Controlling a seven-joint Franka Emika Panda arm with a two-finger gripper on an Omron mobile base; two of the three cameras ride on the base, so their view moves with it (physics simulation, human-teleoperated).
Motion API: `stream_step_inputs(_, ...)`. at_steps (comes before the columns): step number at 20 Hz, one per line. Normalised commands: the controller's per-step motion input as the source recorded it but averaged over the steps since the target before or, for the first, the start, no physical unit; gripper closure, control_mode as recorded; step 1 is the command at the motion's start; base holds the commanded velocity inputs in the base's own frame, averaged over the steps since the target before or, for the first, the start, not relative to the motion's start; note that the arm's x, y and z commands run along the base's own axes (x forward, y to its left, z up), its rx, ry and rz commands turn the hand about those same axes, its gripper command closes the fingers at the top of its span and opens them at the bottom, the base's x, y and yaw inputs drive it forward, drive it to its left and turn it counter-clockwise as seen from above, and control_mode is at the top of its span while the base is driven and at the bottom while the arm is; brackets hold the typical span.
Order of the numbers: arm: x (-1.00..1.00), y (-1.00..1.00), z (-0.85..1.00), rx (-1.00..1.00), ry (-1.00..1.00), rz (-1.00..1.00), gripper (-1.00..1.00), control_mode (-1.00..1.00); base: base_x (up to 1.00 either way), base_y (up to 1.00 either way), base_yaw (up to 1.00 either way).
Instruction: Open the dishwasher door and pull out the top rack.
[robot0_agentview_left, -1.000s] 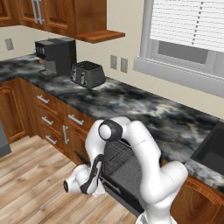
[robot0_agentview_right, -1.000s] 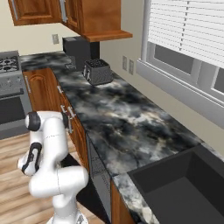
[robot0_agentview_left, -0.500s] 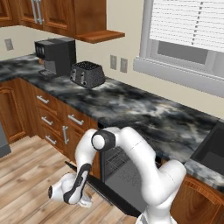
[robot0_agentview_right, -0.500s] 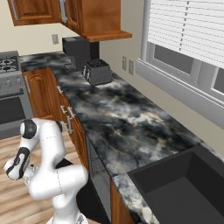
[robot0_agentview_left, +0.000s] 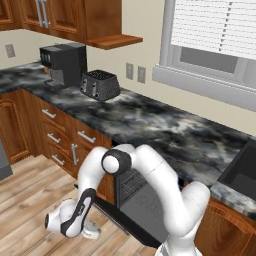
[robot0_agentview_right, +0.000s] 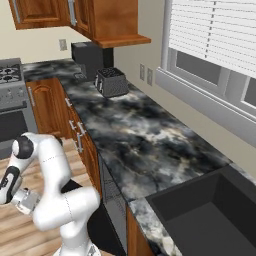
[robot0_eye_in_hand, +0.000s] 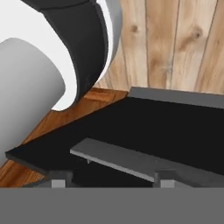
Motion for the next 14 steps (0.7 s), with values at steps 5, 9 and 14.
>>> stream_step_inputs(5,-0.06,-0.62,1.0,0.08,-0.01,0.0,-1.0,-1.0,0.0,0.0,0.0)
stream_step_inputs(9,-0.05,-0.86,1.0,0.15,0.0,0.0,-1.0,-1.0,0.0,0.0,0.0)
stream_step_inputs(14,-0.26,-0.48,1.0,0.14,0.04,0.0,-1.0,-1.0,0.0,0.0,0.0)
